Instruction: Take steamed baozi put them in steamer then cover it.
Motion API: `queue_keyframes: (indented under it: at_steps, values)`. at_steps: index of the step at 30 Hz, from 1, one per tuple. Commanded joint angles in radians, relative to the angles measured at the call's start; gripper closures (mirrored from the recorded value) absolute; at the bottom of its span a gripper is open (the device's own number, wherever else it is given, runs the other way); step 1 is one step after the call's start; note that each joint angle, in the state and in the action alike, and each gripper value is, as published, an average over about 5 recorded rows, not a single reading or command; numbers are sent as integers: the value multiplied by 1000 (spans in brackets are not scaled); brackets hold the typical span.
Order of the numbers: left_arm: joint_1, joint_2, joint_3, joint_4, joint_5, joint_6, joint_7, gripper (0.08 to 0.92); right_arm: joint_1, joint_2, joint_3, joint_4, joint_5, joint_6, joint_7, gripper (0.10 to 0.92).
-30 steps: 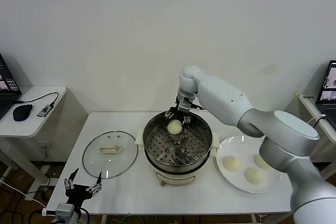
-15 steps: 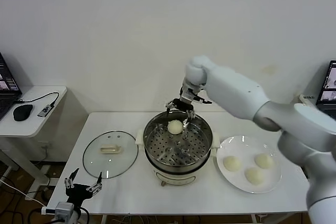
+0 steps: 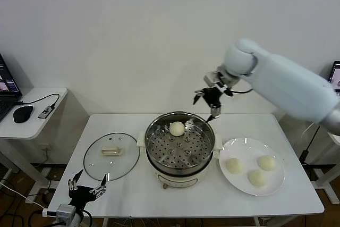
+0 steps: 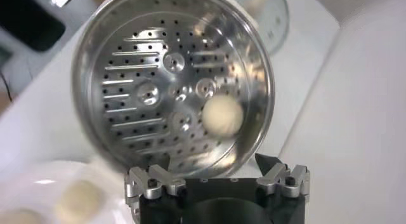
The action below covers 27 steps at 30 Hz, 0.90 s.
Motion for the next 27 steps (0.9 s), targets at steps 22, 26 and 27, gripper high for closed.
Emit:
queue_keyframes:
  at_steps: [22, 26, 27]
  values:
    - [41, -10, 5, -32, 28, 16, 11, 177, -501, -242, 215, 149, -238, -210, 77, 203]
    - [40, -14, 6, -32, 31, 20, 12, 177, -530, -204, 226, 111, -255, -200, 83, 203]
    - [40, -14, 6, -32, 32, 20, 12, 177, -536, -198, 226, 104, -262, -197, 83, 203]
